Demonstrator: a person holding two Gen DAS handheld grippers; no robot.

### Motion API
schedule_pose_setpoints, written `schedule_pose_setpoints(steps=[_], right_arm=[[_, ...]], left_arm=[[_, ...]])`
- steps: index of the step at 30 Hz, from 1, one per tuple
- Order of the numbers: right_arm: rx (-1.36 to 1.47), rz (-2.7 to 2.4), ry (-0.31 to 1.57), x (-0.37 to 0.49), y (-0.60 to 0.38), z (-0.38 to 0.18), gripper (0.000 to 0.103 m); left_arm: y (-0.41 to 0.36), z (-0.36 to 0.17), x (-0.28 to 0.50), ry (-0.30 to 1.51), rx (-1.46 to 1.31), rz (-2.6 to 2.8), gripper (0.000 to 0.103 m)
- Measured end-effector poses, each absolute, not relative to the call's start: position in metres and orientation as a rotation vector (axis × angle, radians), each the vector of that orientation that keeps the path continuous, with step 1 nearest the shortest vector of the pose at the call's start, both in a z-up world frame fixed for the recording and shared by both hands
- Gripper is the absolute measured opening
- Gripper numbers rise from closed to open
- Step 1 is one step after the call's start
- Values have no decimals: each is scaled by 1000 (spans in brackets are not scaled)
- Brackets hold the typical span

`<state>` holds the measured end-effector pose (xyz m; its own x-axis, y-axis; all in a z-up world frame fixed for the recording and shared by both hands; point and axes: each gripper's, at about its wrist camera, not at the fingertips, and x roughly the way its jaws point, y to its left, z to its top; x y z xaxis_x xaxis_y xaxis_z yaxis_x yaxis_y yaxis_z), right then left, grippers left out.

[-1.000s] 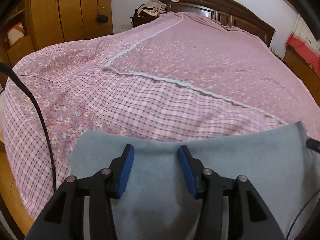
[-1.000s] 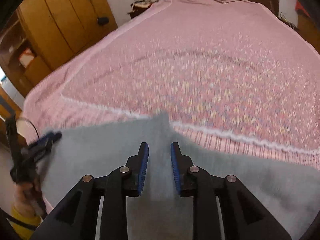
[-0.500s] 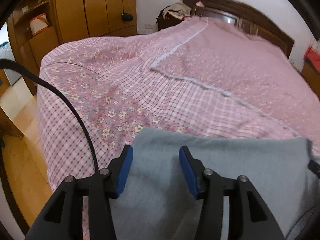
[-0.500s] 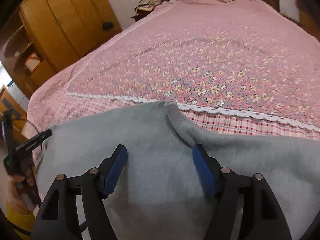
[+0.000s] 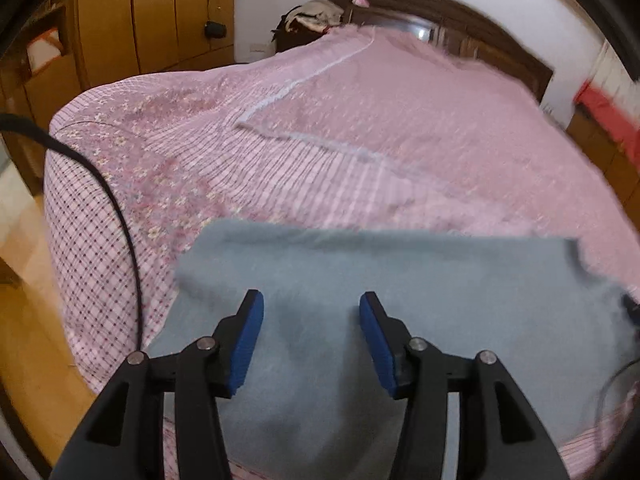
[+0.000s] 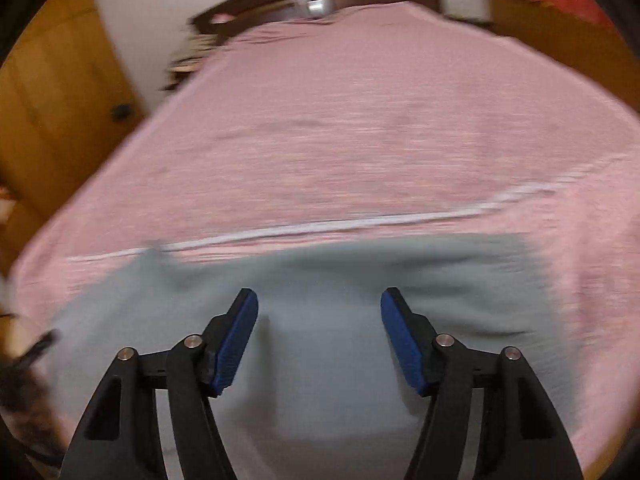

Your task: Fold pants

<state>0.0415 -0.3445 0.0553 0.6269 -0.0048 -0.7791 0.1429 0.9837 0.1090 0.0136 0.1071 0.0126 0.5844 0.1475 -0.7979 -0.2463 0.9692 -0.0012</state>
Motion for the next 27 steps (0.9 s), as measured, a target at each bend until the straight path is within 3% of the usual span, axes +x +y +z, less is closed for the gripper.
schedule_pose_setpoints(steps=[2,5,12,16,27], right_arm=[[99,-209,892,42,-371,45,19],[150,-198,890,40,-392,35,8],[137,-216,887,32,-393,47,7],[170,-195,874,7,-397,64,18],[209,-152,844,-46,-407,56,18]], left_arm=[[112,1,15,935,-105,267,60],[123,-6,9,915,-146,287,70],[126,-1,-3,914,-136,286,70],[128,8,-18,896,-158,247,69],[97,11,-31,899,-133,128,70]])
